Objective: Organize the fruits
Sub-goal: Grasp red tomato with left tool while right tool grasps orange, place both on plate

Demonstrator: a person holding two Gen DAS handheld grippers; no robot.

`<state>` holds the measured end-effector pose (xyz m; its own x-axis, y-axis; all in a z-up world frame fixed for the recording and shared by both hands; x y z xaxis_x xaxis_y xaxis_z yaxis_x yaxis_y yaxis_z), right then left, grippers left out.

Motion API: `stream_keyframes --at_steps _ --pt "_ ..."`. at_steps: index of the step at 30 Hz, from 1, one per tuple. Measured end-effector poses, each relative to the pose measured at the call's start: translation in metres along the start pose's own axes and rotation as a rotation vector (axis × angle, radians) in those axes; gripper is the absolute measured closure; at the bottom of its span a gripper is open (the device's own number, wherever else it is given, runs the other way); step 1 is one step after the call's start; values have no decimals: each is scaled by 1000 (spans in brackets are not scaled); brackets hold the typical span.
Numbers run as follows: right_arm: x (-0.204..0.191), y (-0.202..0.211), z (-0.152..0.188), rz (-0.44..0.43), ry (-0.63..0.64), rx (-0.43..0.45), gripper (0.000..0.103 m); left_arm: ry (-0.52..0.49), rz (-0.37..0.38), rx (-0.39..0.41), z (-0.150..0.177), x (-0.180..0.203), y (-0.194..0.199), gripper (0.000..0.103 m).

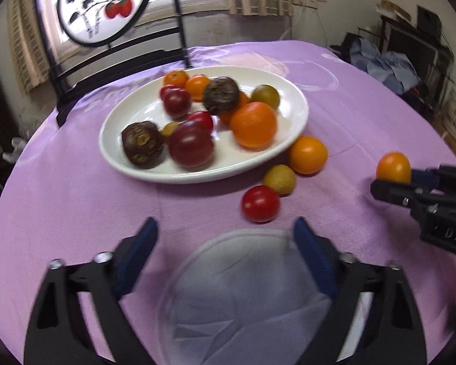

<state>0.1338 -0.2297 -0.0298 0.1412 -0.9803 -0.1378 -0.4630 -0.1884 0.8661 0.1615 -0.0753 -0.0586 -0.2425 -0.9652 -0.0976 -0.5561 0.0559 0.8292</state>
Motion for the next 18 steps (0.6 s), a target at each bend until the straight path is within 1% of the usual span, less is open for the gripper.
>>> stream_keyframes --at_steps 1,3,5,6,7,8,10,12,15,18 --pt "0 1 0 -2 -1 4 65 -12 7 -13 -2 4 -4 34" --pt "0 1 -1 -8 2 6 65 0 22 -41 -7 9 -14 40" --pt "-2 1 -1 -16 8 8 65 33 57 -45 -13 9 -20 54" --pt "-3 2 1 -18 13 10 65 38 54 -42 -15 9 -22 60" --pt "-4 2 1 -19 15 9 65 30 48 -37 -17 9 -23 72" --pt "-5 2 1 -20 18 9 65 15 60 -36 -18 11 -22 75" --pt "-7 1 1 -17 27 13 65 15 84 -43 -17 9 -18 75" --pt "-9 2 1 -17 32 17 65 14 92 -37 -14 6 -12 75" --pt "-13 3 2 -22 40 32 65 18 101 -14 -12 -4 4 75" --pt "-22 9 0 -25 63 62 65 45 100 17 -15 -19 20 75"
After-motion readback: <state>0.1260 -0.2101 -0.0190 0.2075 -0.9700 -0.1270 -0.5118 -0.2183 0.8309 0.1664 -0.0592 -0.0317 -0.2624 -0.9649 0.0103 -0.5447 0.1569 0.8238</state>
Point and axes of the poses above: each gripper's, at about its wrist camera, not at the fingertips, and y roughly against the way its jaws point, x to its right, z to its underside, the point moved 3 cm from there along -y, roughly the way its jaws point, and after that the axes turned 6 degrees about -x, right-handed, at the moved point
